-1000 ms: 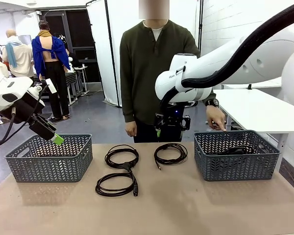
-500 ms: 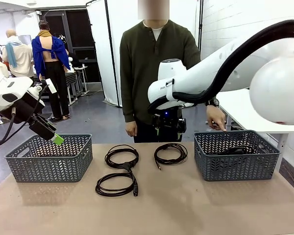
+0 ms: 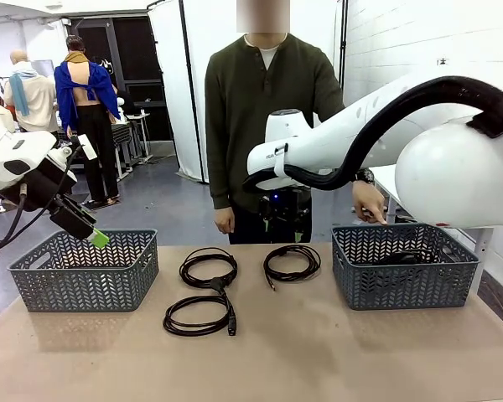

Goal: Organize the cables according to human instructions.
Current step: Pick up a bundle of cables and place it in the basket indicated by the human.

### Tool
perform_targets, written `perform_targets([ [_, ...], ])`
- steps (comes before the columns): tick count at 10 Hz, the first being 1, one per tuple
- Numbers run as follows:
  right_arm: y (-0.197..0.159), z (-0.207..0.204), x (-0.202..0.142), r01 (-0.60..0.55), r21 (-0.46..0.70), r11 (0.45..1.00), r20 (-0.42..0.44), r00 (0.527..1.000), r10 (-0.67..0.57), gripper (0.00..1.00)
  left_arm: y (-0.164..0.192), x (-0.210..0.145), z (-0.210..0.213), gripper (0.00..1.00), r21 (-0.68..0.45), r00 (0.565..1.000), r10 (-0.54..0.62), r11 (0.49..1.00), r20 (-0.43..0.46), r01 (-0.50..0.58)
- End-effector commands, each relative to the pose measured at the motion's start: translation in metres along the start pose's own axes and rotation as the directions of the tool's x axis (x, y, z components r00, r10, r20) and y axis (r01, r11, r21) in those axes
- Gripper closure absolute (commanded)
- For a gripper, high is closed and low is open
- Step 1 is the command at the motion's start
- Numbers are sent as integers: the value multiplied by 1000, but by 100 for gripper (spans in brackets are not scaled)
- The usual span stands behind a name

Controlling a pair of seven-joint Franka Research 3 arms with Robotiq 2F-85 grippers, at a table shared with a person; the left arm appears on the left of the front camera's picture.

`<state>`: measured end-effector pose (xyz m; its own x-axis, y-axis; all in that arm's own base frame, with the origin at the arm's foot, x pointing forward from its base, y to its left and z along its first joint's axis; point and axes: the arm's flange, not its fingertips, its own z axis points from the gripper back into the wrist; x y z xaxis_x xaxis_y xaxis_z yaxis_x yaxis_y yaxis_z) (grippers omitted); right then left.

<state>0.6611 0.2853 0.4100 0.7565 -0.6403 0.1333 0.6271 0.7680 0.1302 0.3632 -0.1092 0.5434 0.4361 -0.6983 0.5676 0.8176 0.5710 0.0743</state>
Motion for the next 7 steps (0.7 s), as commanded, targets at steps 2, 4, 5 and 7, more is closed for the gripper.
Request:
perform_targets([
  [2, 7, -7, 8, 88, 9, 996, 25, 996, -88, 0, 2, -1, 0, 0, -8, 1000, -1, 1000, 5, 1],
  [4, 1, -4, 4, 30, 1, 1000, 5, 1000, -30, 0, 2, -1, 0, 0, -8, 1000, -1, 1000, 5, 1],
  [5, 1, -4, 4, 30, 1, 1000, 5, 1000, -30, 0, 2, -1, 0, 0, -8, 1000, -1, 1000, 5, 1],
  [7, 1, -4, 4, 30, 1, 1000, 5, 1000, -30, 0, 2, -1, 0, 0, -8, 1000, -1, 1000, 5, 1],
])
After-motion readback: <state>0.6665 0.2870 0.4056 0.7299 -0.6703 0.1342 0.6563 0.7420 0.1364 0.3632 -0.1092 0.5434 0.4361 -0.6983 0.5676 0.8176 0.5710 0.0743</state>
